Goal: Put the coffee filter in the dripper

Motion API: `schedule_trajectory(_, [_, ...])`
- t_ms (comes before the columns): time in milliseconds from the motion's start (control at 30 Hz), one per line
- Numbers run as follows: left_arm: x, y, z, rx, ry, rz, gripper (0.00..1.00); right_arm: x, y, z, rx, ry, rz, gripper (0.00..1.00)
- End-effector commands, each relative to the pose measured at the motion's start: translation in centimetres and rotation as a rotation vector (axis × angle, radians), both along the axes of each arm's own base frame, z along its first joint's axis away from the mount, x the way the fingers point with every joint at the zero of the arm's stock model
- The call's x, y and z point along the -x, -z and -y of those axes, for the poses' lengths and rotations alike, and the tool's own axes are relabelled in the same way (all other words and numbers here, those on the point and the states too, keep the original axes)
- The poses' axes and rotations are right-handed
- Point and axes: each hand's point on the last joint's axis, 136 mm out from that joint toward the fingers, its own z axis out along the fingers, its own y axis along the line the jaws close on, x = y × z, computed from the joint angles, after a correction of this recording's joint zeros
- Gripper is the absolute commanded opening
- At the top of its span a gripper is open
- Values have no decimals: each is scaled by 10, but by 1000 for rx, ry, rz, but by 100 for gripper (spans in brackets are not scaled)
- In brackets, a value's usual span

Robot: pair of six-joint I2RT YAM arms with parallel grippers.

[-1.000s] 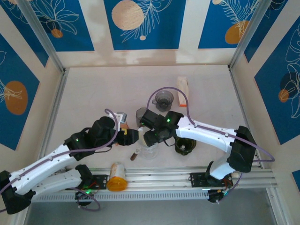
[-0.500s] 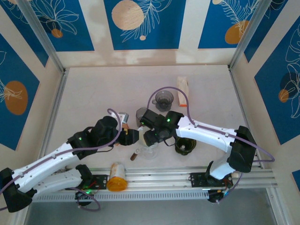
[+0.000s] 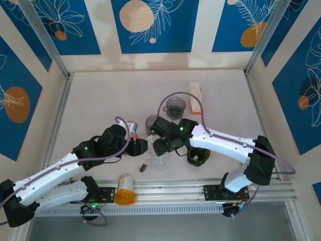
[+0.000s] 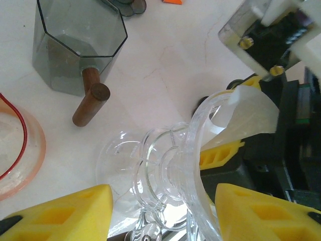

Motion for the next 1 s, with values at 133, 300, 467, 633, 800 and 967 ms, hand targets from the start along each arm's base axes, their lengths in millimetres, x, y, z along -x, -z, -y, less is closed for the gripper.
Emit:
schedule_trajectory(133, [5, 6, -1, -18, 10, -19, 55, 1, -46, 15, -86, 40, 88, 67])
schedule_trajectory(300, [4, 6, -1, -16, 7, -18, 55, 4, -51, 32, -87, 70, 104, 67])
schedule_trajectory(467, [3, 7, -2, -19, 2, -15, 54, 5, -45, 45, -59, 112, 93, 63])
schedule_trajectory(633, [3, 9, -3, -23, -4, -19, 54, 4, -41, 49, -47, 137, 91, 58])
schedule_trajectory(800, [3, 8, -4, -25, -8, -19, 54, 3, -44, 46, -63, 134, 99, 61])
schedule_trajectory(967, [3, 3, -6, -17, -16, -10, 59, 2, -62, 40, -136, 118, 137, 67])
